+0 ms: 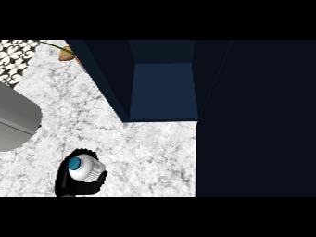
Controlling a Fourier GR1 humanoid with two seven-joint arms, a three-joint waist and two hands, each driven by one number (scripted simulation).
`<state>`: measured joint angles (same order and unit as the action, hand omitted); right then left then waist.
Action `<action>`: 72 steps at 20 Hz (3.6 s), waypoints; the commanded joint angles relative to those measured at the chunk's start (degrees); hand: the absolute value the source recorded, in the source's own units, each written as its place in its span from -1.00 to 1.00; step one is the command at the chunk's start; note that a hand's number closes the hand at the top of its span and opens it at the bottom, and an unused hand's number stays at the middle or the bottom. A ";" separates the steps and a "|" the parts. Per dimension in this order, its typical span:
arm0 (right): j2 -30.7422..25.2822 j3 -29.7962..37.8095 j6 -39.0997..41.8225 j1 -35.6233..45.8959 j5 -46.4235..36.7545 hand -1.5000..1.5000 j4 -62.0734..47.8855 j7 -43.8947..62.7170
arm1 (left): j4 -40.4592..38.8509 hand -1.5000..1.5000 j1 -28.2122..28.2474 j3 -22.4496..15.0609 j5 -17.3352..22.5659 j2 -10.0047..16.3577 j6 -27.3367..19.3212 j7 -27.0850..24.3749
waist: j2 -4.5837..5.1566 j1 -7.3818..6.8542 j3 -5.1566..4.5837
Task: Pick up the bottled water, place it into the cabinet and close the cabinet
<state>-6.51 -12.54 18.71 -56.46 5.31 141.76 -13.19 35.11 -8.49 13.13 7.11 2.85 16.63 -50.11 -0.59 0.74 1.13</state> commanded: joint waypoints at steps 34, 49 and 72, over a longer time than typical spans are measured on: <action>0.23 5.14 0.92 4.60 6.52 -1.00 0.94 3.54 | 19.74 1.00 -26.58 -38.68 20.57 -2.85 -49.07 25.37 | 0.91 0.66 -1.15; 0.48 7.67 3.14 4.33 8.83 -1.00 1.53 2.32 | -9.45 1.00 -47.43 -35.18 19.47 -2.17 -51.73 27.99 | 1.62 2.36 -1.14; -0.03 9.72 6.58 6.41 8.94 -1.00 -2.17 -0.31 | -29.81 -1.00 -57.70 -27.92 17.95 0.41 -59.62 19.03 | 3.02 4.70 -1.23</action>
<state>-6.58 -2.90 25.65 -51.20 10.73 138.00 -15.18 7.12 -65.39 -14.61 25.96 2.50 -42.53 -29.73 1.98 5.49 -0.07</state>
